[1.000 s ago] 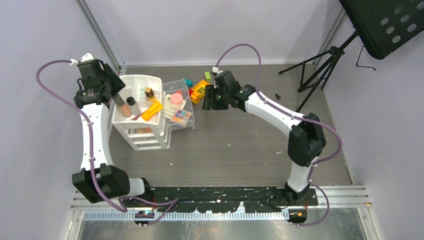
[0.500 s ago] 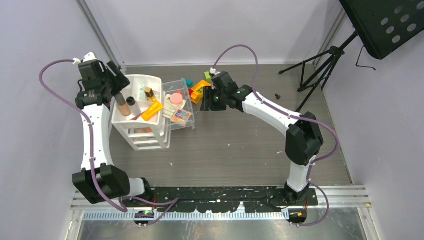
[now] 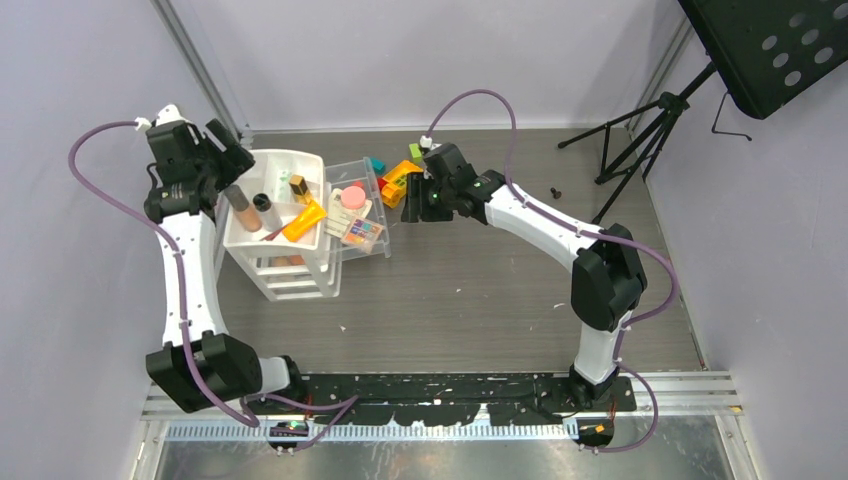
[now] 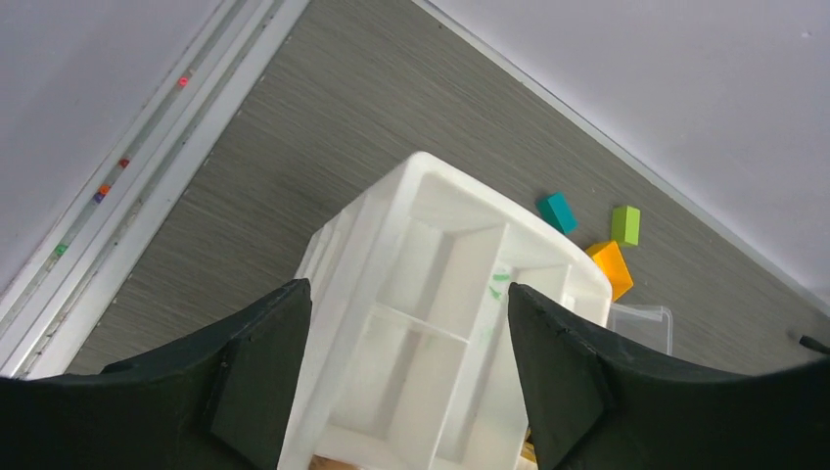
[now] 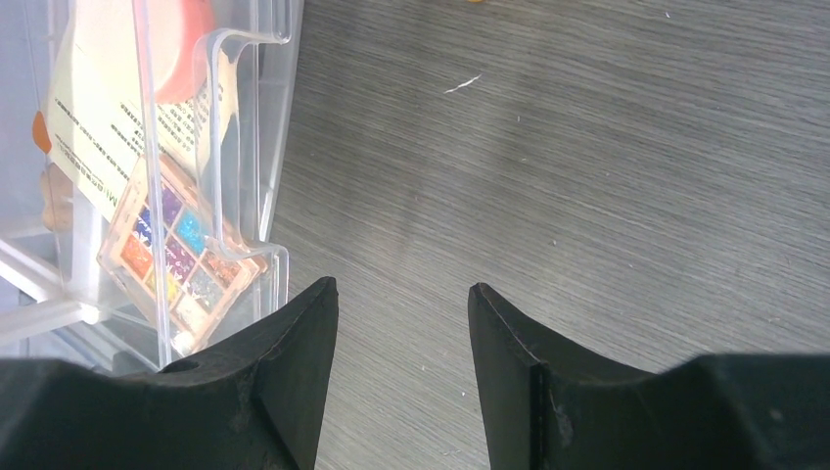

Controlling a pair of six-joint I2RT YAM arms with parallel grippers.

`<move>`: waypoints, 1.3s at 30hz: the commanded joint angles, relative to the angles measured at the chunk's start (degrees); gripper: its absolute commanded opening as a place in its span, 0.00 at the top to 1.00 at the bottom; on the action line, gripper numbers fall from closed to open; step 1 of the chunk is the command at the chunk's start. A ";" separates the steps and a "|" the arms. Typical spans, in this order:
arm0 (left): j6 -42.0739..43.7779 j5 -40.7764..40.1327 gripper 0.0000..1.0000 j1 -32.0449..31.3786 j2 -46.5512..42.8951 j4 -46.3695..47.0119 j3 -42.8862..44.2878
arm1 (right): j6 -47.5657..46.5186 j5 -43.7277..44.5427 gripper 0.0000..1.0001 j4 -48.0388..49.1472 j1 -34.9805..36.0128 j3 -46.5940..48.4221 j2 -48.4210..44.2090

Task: Organize the makeup
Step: Close the drawer in the storage box.

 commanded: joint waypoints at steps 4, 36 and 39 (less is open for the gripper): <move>-2.42 2.44 0.29 3.99 6.01 -2.82 7.91 | -0.76 -0.19 0.44 1.63 0.36 1.87 0.54; 1.45 7.47 0.66 4.49 13.12 -6.67 10.06 | -2.56 2.84 0.44 0.89 0.36 5.35 -0.31; 1.44 7.70 0.66 4.44 13.14 -6.68 9.96 | -2.52 2.14 0.44 0.85 0.48 7.67 1.36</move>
